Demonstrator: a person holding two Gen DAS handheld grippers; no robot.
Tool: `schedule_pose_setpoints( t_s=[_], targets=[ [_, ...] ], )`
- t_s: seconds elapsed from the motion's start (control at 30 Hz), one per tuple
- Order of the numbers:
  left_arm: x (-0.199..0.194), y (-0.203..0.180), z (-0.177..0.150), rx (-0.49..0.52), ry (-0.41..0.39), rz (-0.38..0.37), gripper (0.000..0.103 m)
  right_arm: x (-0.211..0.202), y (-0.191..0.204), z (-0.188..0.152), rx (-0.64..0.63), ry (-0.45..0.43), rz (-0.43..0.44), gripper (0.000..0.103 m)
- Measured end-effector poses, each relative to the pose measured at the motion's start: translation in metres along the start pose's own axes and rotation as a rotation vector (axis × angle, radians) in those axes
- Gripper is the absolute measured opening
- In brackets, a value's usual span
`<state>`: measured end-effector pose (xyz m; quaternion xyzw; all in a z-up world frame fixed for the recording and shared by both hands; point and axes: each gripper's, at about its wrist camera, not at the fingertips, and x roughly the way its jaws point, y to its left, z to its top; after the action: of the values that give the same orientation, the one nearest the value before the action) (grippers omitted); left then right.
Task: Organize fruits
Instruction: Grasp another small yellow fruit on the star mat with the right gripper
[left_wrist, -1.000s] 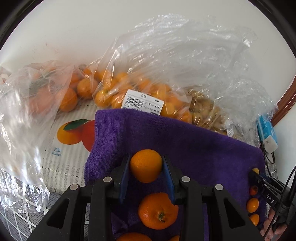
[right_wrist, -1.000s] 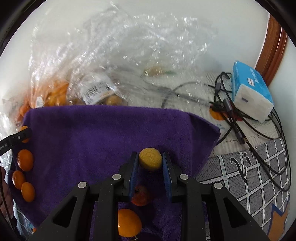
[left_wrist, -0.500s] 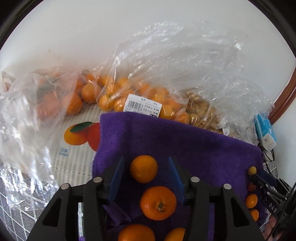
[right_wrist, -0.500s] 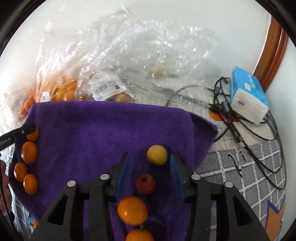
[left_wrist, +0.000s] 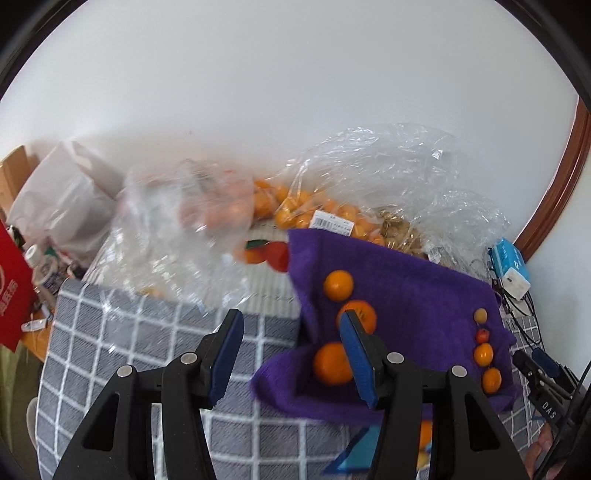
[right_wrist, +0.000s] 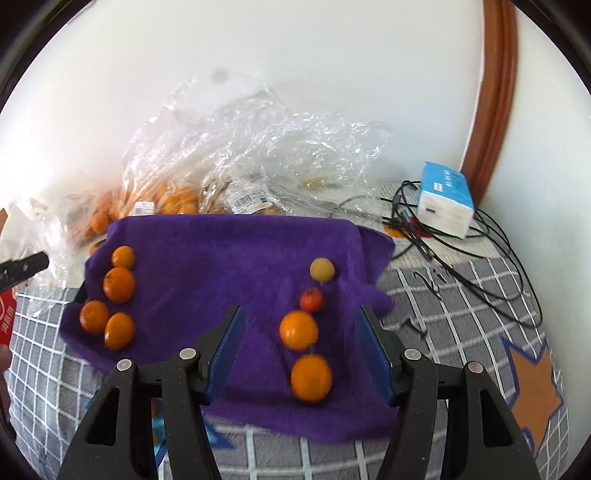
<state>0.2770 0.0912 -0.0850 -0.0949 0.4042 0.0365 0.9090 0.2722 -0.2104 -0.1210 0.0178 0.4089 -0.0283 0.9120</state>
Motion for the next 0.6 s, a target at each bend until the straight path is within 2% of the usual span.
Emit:
schedule_pose_setpoints(
  t_s=[0.1, 0.23, 0.27, 0.6],
  targets=[
    [-0.013, 0.013, -0.018, -0.004, 0.007, 0.011, 0.052, -0.012, 0.007, -0.013, -0.004, 0.017, 0.019, 0.061],
    [-0.026, 0.029, -0.046, 0.005, 0.018, 0.027, 0.052, -0.024, 0.019, -0.035, -0.023, 0.022, 0.028, 0.046],
    [-0.027, 0.033, -0.052, 0.003, 0.023, 0.031, 0.052, -0.026, 0.022, -0.041, -0.024, 0.021, 0.033, 0.044],
    [-0.023, 0.080, -0.106, -0.046, 0.090, 0.041, 0.052, -0.021, 0.066, -0.089, -0.073, 0.074, 0.157, 0.043]
  ],
)
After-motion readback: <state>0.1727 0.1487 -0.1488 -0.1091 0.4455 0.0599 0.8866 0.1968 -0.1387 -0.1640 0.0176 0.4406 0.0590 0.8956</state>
